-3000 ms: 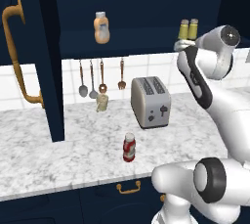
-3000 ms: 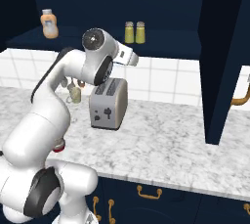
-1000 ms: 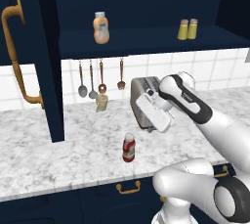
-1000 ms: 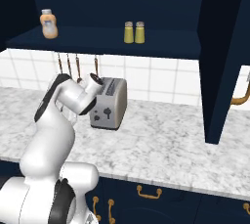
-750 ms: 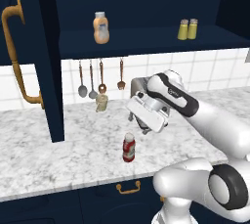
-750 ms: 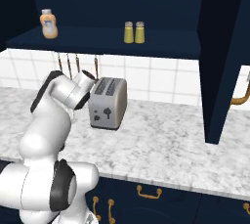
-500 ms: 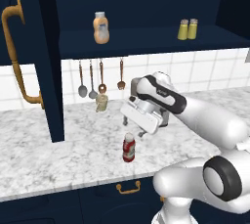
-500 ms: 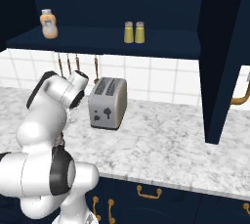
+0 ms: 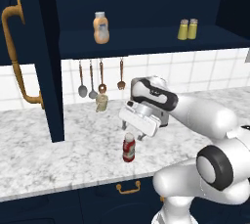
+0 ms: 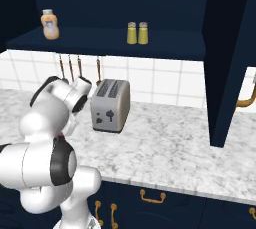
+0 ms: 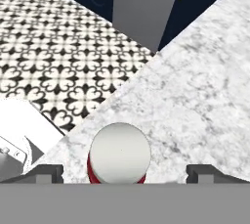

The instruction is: Put the shaker and condiment bottle from the counter next to their counterparts in the cabinet.

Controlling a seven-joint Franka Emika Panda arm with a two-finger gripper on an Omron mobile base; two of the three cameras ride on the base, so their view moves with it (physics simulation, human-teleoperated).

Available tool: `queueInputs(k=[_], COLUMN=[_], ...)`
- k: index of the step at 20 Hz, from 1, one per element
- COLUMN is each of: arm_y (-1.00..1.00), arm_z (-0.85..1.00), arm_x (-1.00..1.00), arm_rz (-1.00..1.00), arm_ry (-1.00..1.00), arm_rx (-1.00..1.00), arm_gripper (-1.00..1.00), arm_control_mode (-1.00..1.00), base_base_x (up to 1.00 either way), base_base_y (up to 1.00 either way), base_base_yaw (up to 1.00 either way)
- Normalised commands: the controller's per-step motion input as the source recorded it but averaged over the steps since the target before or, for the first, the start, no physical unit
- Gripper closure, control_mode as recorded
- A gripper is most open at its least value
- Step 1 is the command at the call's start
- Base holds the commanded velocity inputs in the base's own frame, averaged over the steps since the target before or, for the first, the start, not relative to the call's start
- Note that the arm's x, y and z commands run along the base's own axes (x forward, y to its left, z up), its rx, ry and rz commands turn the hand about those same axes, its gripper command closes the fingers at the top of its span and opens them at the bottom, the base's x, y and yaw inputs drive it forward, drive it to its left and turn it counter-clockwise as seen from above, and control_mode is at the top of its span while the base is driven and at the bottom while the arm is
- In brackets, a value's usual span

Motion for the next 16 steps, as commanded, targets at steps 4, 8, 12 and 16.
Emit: queueInputs(k=[4, 8, 12, 16], arm_y=[0.00, 0.00, 0.16, -0.01], arm_z=[-0.30, -0.34, -0.34, -0.39], arm_x=[0.00, 0.00, 0.05, 0.27], arm_rz=[0.08, 0.09, 0.10, 0.04], arm_ry=[0.00, 0.00, 0.03, 0.09], arm_rx=[0.00, 0.00, -0.01, 0.00], arm_gripper=[-1.00, -1.00, 1.00, 1.00], arm_control_mode=[-1.00, -1.00, -1.00, -1.00], base_base_x=[0.00, 0.00, 0.00, 0.00], base_base_y=[0.00, 0.00, 0.00, 0.00], base_base_yaw=[0.00, 0.00, 0.00, 0.00])
